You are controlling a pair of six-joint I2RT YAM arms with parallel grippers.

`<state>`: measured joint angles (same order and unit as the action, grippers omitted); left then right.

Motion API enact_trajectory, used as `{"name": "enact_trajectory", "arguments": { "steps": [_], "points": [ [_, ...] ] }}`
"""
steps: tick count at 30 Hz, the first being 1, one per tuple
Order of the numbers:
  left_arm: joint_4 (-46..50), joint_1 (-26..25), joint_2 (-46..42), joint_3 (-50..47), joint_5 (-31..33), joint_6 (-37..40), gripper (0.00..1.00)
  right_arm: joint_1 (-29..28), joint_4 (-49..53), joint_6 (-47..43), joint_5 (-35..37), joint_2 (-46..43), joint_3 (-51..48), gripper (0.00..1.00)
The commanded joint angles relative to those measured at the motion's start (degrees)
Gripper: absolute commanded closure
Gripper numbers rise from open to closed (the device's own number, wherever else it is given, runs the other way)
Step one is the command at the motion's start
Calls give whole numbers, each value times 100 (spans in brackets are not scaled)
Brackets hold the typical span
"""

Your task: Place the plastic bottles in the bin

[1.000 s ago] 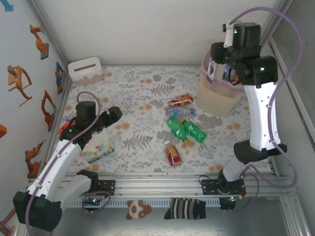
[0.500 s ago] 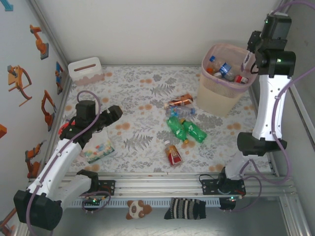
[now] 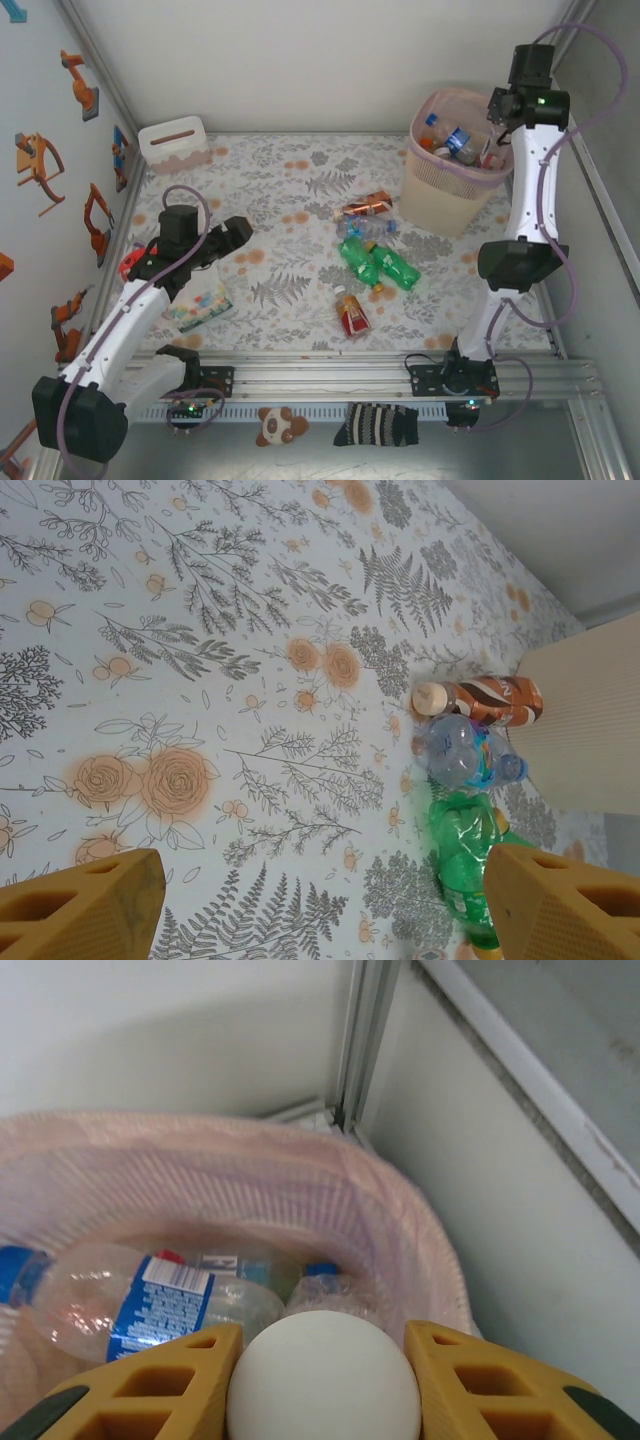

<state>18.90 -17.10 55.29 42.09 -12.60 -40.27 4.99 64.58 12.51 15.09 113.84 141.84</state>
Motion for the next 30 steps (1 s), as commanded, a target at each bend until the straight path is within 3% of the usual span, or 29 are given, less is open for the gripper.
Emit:
{"name": "enact_trajectory", "arguments": {
  "steps": [1,19,30],
  "points": [
    [-179,49,52,-66,-102,-23,17,84,389,203,-122,104,-124,77],
    [-248,60,-41,-284,-76,-150,17,261,385,418,-563,834,-894,72],
    [-232,84,-53,-256,-74,-148,17,313,495,378,-582,727,-360,45]
  ]
}}
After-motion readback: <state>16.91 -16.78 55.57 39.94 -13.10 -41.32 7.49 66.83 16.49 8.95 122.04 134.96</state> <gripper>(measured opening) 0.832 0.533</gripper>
